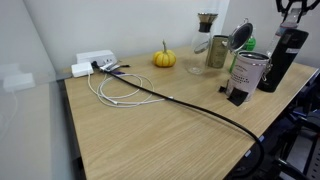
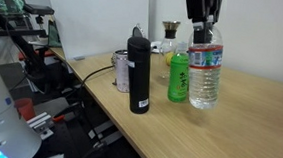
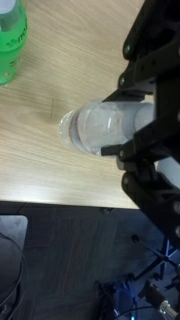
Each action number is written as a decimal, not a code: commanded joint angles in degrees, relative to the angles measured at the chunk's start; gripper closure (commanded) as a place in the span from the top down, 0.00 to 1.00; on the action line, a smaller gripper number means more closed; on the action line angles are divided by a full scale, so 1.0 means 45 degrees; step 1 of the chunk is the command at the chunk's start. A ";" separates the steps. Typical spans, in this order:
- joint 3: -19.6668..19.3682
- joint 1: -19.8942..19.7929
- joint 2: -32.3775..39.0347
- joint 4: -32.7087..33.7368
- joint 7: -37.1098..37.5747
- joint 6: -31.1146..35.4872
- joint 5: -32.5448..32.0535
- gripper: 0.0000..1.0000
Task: Move the water from the left to the right
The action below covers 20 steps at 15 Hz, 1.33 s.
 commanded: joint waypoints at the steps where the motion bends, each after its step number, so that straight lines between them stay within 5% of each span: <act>1: -0.0254 0.0122 0.0276 -0.0252 0.1051 0.0167 0.0212 0.15; 18: -0.0449 0.0613 0.0966 -0.0963 0.1213 0.0652 0.1623 0.15; 19: -0.0451 0.0637 0.0977 -0.0945 0.1193 0.0562 0.1662 0.65; 20: -0.0441 0.0661 0.0962 -0.0967 0.1209 0.0552 0.1653 0.66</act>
